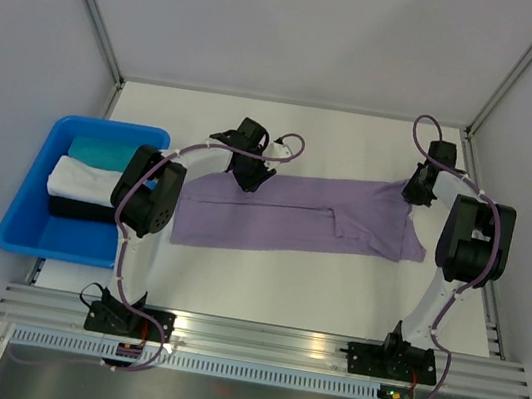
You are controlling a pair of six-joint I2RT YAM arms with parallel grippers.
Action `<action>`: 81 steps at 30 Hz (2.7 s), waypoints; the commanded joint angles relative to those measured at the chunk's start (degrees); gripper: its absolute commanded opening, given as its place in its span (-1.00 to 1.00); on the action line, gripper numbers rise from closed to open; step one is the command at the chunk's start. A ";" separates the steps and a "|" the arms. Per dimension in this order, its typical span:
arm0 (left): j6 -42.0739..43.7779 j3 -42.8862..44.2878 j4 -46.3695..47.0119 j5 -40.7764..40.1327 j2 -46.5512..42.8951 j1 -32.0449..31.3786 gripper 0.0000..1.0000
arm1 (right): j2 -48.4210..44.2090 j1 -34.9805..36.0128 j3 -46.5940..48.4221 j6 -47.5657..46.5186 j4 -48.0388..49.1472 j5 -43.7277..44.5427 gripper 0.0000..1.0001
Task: Roll the t-shirts
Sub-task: Fold the tshirt
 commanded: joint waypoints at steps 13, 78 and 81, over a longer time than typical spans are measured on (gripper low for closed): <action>2.03 -0.95 -3.44 -1.95 4.62 0.64 -0.17 | 0.17 -0.18 7.36 0.09 0.91 3.66 -0.99; -1.31 -14.22 -14.42 3.23 -24.29 7.85 -0.11 | -7.43 1.05 -20.79 11.95 5.92 0.41 -1.00; -0.78 -14.31 -15.83 3.32 -25.17 7.94 -0.10 | 1.64 1.13 -3.97 14.23 4.16 -2.04 -0.99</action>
